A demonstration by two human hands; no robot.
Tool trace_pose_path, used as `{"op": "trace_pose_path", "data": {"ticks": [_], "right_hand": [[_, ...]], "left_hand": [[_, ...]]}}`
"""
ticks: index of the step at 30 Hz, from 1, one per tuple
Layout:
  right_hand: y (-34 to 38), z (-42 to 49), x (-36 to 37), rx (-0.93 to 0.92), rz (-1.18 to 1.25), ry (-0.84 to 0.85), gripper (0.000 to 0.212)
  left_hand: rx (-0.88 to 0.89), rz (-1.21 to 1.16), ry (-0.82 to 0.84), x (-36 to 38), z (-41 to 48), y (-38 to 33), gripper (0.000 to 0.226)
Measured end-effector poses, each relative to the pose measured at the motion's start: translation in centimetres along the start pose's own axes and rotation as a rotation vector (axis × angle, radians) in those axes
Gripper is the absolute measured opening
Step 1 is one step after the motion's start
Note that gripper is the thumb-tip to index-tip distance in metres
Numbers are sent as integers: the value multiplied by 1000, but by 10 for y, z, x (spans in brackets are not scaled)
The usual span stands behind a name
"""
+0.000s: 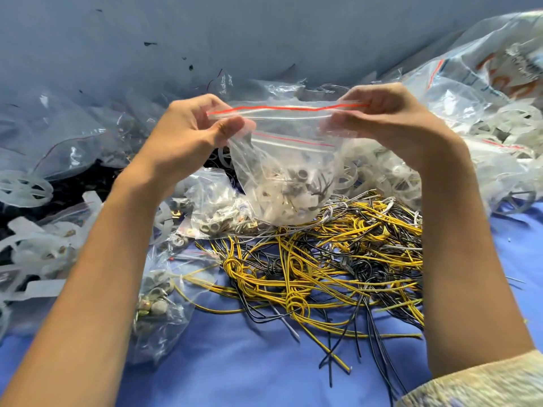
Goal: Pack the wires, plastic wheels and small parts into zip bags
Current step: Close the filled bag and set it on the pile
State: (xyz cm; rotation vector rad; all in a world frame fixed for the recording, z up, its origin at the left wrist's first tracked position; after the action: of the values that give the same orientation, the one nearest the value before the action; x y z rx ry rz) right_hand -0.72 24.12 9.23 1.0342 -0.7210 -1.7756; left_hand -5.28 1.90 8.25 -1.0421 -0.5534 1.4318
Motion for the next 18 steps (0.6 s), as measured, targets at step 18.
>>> {"op": "trace_pose_path", "data": {"ticks": [18], "right_hand": [[-29,2,-8,141,-98,26,10]], "left_hand": [[-235,-29,-151,-10,3,21,18]]}}
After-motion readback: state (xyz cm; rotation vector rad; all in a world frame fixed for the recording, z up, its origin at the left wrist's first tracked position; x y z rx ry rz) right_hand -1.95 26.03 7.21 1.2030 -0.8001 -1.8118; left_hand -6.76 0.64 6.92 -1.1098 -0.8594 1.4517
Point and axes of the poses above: each hand's wrist, its own z-axis towards the middle knuckle, its own x-axis out of the palm, y = z × x, the point moved 7 cm from there along z, towards the middle knuckle, and after that the axes turned 10 degrees about -y, right-handed, at the moved point
